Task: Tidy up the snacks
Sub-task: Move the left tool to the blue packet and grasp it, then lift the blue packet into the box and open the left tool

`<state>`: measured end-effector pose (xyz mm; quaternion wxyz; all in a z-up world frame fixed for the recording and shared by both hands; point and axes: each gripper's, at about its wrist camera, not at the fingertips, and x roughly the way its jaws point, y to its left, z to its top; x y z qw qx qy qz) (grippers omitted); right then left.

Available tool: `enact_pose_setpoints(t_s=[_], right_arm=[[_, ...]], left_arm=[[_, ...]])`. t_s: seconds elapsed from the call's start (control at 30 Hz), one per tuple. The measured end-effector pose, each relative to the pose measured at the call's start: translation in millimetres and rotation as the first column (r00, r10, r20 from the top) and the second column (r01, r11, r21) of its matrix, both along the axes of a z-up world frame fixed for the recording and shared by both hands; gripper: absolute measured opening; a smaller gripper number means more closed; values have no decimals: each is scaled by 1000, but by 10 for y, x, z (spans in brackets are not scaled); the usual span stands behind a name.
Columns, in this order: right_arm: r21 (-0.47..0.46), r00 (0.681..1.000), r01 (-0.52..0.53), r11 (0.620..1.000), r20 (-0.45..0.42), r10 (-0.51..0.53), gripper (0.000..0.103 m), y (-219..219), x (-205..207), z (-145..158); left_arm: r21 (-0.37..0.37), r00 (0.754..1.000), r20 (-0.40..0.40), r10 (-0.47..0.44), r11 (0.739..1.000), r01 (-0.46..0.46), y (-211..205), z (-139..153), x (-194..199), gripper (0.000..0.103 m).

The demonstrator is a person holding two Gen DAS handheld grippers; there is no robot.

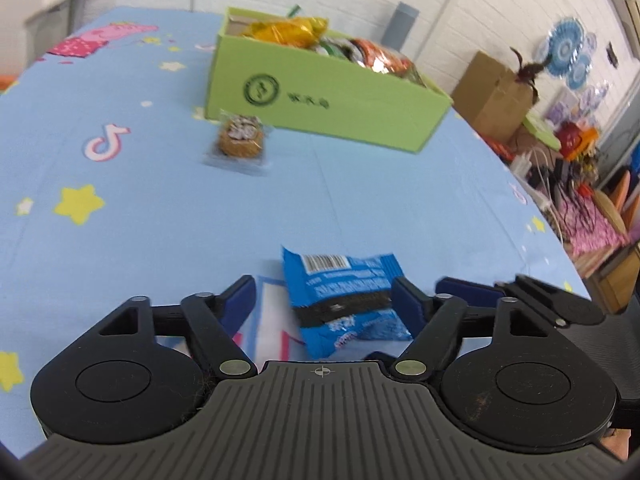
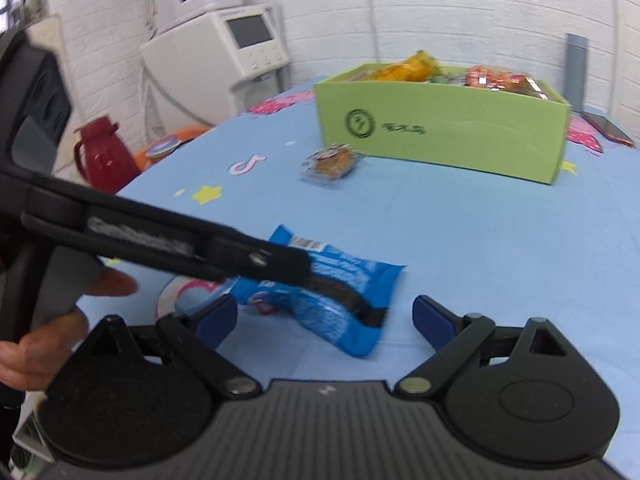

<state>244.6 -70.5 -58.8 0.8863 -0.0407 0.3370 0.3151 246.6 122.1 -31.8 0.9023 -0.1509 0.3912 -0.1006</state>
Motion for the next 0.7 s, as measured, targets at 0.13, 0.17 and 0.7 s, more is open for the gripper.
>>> enact_pose_setpoints(t_s=[0.13, 0.17, 0.7], right_arm=[[7, 1000, 0, 1000, -17, 0, 93, 33, 30, -46], [8, 1000, -6, 1000, -22, 6, 93, 58, 36, -68], [70, 1000, -2, 998, -5, 3, 62, 111, 122, -41]], left_arm=[[-7, 1000, -15, -9, 1000, 9, 25, -25, 63, 65], [-11, 1000, -25, -19, 1000, 19, 9, -53, 86, 65], [-141, 995, -22, -94, 986, 90, -24, -12, 241, 18]])
